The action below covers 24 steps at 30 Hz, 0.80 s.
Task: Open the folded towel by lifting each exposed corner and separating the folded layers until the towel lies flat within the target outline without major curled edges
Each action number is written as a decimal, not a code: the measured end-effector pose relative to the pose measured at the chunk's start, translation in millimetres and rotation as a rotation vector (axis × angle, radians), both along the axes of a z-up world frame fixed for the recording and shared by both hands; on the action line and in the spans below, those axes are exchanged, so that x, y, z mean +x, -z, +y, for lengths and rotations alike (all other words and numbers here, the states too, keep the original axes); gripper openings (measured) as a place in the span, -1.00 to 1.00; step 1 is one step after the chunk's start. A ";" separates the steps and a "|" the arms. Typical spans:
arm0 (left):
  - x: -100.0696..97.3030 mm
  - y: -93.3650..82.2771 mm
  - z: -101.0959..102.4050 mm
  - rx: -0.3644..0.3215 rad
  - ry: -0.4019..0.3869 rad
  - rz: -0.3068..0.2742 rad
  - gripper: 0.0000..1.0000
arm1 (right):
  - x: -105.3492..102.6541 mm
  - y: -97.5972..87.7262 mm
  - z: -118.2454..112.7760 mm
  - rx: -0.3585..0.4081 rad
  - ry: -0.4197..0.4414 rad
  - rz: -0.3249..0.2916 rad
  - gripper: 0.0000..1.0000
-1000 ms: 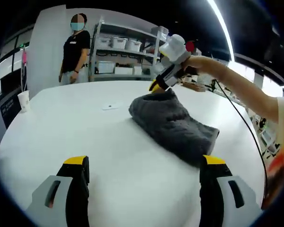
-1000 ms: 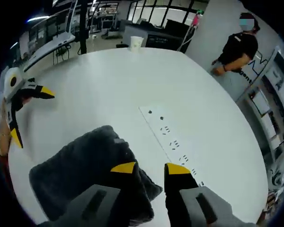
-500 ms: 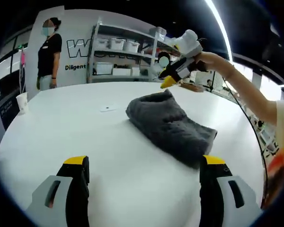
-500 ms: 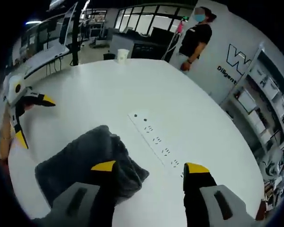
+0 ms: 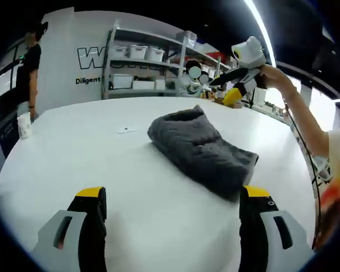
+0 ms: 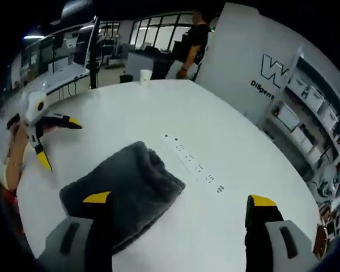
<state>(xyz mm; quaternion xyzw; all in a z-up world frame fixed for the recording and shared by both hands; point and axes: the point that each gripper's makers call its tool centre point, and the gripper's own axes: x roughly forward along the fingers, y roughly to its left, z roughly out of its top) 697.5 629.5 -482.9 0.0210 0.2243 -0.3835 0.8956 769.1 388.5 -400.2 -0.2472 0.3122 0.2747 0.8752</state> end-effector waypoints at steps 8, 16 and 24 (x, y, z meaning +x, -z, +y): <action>-4.2 2.7 -2.2 0.006 0.004 0.002 0.91 | -30.2 5.8 -10.3 0.022 0.018 -0.012 0.98; -6.9 3.8 -6.0 0.015 0.015 0.004 0.91 | -62.1 17.1 -18.8 0.058 0.033 -0.033 0.98; -6.0 6.1 -7.8 0.037 0.026 0.009 0.94 | -95.7 36.1 -20.8 0.050 0.033 -0.031 0.98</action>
